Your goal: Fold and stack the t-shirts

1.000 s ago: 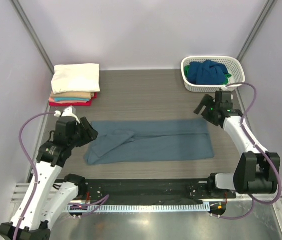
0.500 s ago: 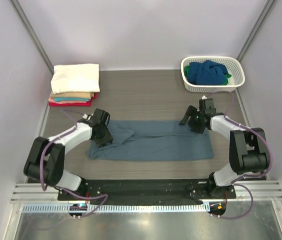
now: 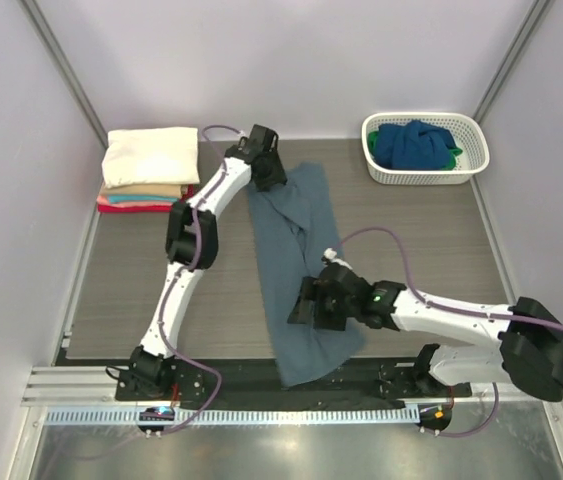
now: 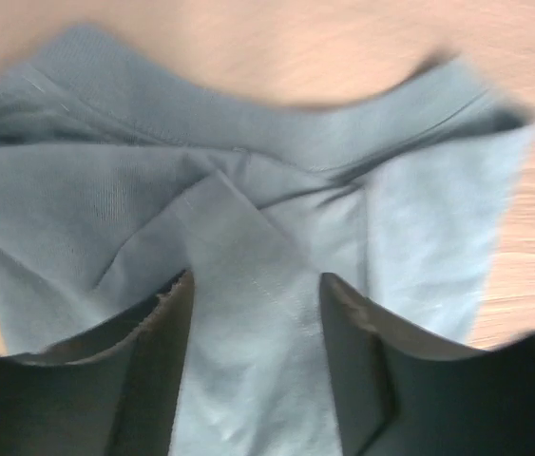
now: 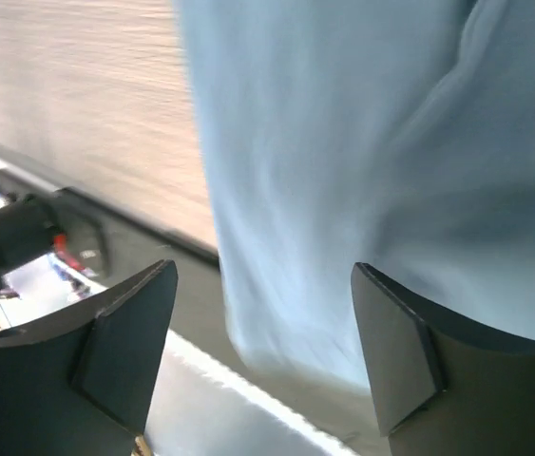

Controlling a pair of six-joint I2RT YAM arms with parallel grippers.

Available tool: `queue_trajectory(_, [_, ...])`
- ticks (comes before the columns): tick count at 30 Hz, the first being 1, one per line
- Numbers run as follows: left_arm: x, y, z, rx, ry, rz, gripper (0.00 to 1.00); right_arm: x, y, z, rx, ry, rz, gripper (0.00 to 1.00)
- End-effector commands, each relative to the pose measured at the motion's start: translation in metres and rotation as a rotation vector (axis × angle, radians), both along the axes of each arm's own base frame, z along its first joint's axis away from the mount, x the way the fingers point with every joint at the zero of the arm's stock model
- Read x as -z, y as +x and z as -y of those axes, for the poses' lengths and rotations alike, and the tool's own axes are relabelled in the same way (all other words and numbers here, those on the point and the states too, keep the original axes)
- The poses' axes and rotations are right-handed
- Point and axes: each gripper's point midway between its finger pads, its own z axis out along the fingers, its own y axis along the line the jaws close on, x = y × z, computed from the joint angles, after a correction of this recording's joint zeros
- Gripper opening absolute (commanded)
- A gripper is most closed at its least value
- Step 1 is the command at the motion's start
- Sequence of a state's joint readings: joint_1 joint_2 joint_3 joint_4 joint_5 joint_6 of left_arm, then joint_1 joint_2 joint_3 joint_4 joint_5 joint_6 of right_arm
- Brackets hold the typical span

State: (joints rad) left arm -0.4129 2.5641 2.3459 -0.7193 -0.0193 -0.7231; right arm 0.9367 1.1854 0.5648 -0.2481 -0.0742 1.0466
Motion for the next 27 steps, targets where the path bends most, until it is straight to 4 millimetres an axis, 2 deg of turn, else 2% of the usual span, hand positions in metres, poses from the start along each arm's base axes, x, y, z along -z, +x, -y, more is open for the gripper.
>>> queue_trajectory(1, [-0.093, 0.010, 0.041, 0.188, -0.099, 0.155, 0.58, -0.064, 0.030, -0.032, 0.066, -0.009, 0.146, 0.81])
queue_trajectory(2, [-0.118, 0.011, 0.040, 0.190, -0.118, 0.201, 0.60, -0.067, 0.037, -0.024, 0.075, -0.058, 0.192, 0.82])
queue_trajectory(3, [-0.103, 0.011, 0.039, 0.191, -0.115, 0.193, 0.68, -0.074, 0.043, -0.021, 0.085, -0.071, 0.230, 0.82])
queue_trajectory(4, [-0.165, 0.003, 0.034, 0.189, -0.149, 0.297, 0.71, -0.090, 0.052, -0.020, 0.101, -0.066, 0.274, 0.83])
queue_trajectory(5, [-0.146, -0.003, 0.028, 0.180, -0.134, 0.281, 0.77, -0.092, 0.061, -0.010, 0.103, -0.125, 0.319, 0.84])
queue_trajectory(6, [-0.159, -0.008, 0.021, 0.178, -0.115, 0.312, 0.78, -0.096, 0.067, -0.008, 0.104, -0.139, 0.333, 0.84])
queue_trajectory(7, [-0.200, -0.019, 0.014, 0.185, -0.120, 0.381, 0.79, -0.103, 0.086, -0.004, 0.131, -0.152, 0.345, 0.84])
queue_trajectory(8, [-0.199, -0.028, 0.009, 0.191, -0.097, 0.365, 0.81, -0.103, 0.093, -0.004, 0.124, -0.161, 0.343, 0.84])
queue_trajectory(9, [-0.212, -0.033, -0.002, 0.183, -0.059, 0.389, 0.82, -0.111, 0.105, -0.004, 0.109, -0.173, 0.374, 0.84])
queue_trajectory(10, [-0.222, -0.040, -0.010, 0.174, -0.036, 0.397, 0.82, -0.098, 0.123, 0.001, 0.119, -0.222, 0.356, 0.84])
queue_trajectory(11, [-0.237, -0.056, -0.024, 0.159, -0.006, 0.400, 0.82, -0.095, 0.134, 0.002, 0.114, -0.243, 0.358, 0.84])
queue_trajectory(12, [-0.242, -0.062, -0.036, 0.133, 0.036, 0.404, 0.82, -0.107, 0.151, -0.001, 0.096, -0.255, 0.399, 0.83])
queue_trajectory(13, [-0.244, -0.071, -0.045, 0.130, 0.069, 0.401, 0.82, -0.101, 0.162, -0.001, 0.093, -0.280, 0.394, 0.83])
queue_trajectory(14, [-0.251, -0.089, -0.059, 0.114, 0.094, 0.399, 0.81, -0.084, 0.180, 0.005, 0.105, -0.331, 0.368, 0.83])
queue_trajectory(15, [-0.249, -0.099, -0.066, 0.110, 0.114, 0.391, 0.81, -0.093, 0.198, -0.001, 0.111, -0.332, 0.388, 0.82])
queue_trajectory(16, [-0.251, -0.109, -0.077, 0.092, 0.136, 0.393, 0.81, -0.090, 0.210, 0.000, 0.094, -0.363, 0.393, 0.82])
queue_trajectory(17, [-0.245, -0.130, -0.088, 0.090, 0.147, 0.375, 0.81, -0.064, 0.222, 0.003, 0.083, -0.432, 0.344, 0.82])
queue_trajectory(18, [-0.244, -0.141, -0.094, 0.087, 0.153, 0.372, 0.80, -0.078, 0.241, -0.003, 0.101, -0.432, 0.371, 0.82])
queue_trajectory(19, [-0.241, -0.152, -0.102, 0.074, 0.162, 0.364, 0.80, -0.073, 0.252, 0.000, 0.101, -0.473, 0.374, 0.82])
queue_trajectory(20, [-0.213, -0.169, -0.108, 0.071, 0.170, 0.303, 0.79, -0.046, 0.263, 0.003, 0.090, -0.522, 0.327, 0.81])
queue_trajectory(21, [-0.229, -0.187, -0.117, 0.050, 0.148, 0.343, 0.79, -0.054, 0.278, -0.003, 0.102, -0.508, 0.347, 0.79])
queue_trajectory(22, [-0.200, -0.203, -0.121, 0.032, 0.148, 0.289, 0.78, -0.044, 0.284, -0.005, 0.080, -0.524, 0.331, 0.79])
queue_trajectory(23, [-0.197, -0.215, -0.122, 0.039, 0.128, 0.291, 0.78, -0.038, 0.290, -0.005, 0.079, -0.540, 0.323, 0.78])
queue_trajectory(24, [-0.207, -0.231, -0.127, 0.038, 0.099, 0.327, 0.78, -0.024, 0.304, -0.006, 0.086, -0.564, 0.311, 0.77])
queue_trajectory(25, [-0.203, -0.242, -0.129, 0.034, 0.089, 0.330, 0.78, -0.018, 0.309, -0.005, 0.087, -0.578, 0.305, 0.76])
queue_trajectory(26, [-0.182, -0.255, -0.135, 0.028, 0.097, 0.294, 0.78, -0.011, 0.312, -0.003, 0.085, -0.599, 0.295, 0.76])
queue_trajectory(27, [-0.179, -0.263, -0.137, 0.018, 0.080, 0.288, 0.78, -0.010, 0.320, -0.006, 0.088, -0.596, 0.298, 0.75])
